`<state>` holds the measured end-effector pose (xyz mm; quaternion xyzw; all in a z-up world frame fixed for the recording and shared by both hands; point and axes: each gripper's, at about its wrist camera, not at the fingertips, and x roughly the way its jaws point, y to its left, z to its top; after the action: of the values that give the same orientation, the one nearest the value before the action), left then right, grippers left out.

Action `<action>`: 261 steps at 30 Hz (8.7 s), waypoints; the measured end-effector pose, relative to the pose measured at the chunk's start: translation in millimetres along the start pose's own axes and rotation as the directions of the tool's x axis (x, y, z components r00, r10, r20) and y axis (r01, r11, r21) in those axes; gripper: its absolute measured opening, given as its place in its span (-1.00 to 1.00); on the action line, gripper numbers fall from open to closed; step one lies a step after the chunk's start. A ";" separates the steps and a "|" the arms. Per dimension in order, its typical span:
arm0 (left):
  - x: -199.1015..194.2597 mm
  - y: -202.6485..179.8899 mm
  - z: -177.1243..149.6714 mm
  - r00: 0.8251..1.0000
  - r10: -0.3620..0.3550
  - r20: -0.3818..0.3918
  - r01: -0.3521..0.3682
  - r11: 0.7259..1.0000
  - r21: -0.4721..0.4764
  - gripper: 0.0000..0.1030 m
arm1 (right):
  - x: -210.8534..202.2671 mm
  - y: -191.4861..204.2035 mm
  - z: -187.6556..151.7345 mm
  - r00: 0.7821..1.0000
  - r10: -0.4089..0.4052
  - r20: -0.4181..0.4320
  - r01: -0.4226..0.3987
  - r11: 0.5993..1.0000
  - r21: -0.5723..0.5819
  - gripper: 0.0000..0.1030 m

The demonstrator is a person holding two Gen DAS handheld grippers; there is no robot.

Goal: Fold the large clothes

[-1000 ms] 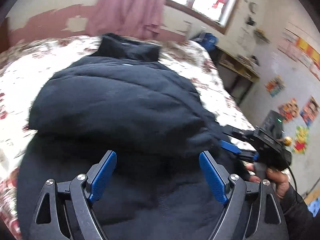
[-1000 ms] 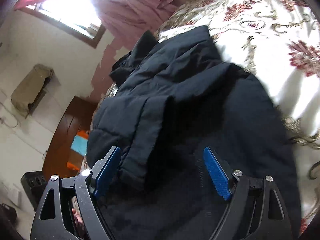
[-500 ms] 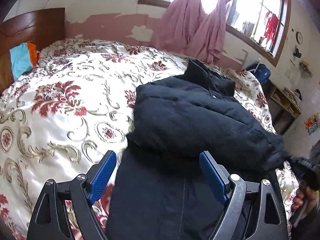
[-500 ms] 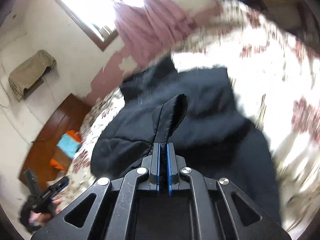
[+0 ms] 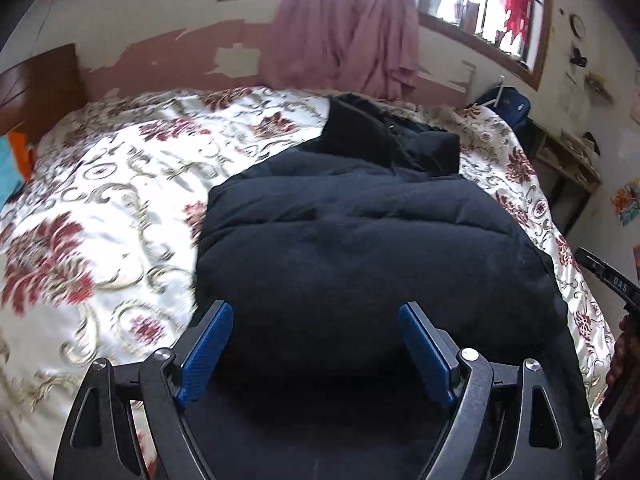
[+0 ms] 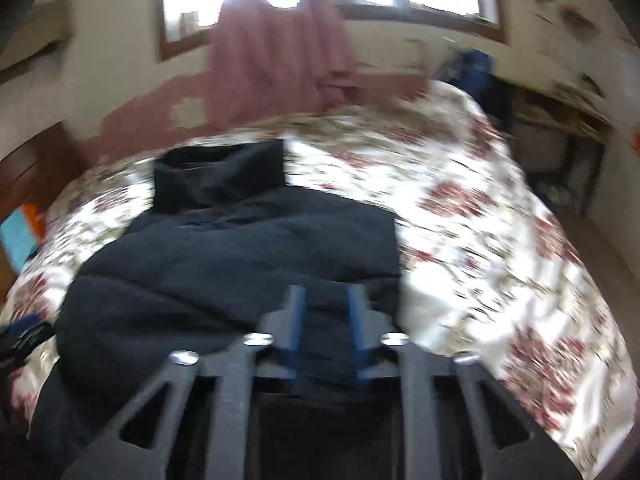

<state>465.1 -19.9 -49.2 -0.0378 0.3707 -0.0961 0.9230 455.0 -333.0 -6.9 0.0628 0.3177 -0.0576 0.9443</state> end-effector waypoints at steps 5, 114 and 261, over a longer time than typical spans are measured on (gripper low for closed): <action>13.1 -10.9 3.5 0.998 -0.066 0.004 0.066 0.998 -0.015 0.63 | 20.2 38.4 -8.7 0.976 0.208 -0.059 -0.212 0.974 -0.077 -0.11; 83.0 -21.4 127.7 0.966 -0.180 0.187 0.176 0.984 0.036 -0.70 | 158.9 15.2 33.7 0.980 0.177 -0.096 -0.184 0.980 -0.072 -0.92; -256.2 -81.4 -62.2 0.942 -0.024 0.335 -0.032 0.986 0.161 0.98 | -258.0 40.2 -82.0 0.949 0.232 0.214 -0.200 0.967 -0.158 0.97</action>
<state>228.8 -46.8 90.8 0.0232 0.1991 -0.1163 0.9728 208.2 -262.8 88.4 0.0264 0.2004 0.0609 0.9775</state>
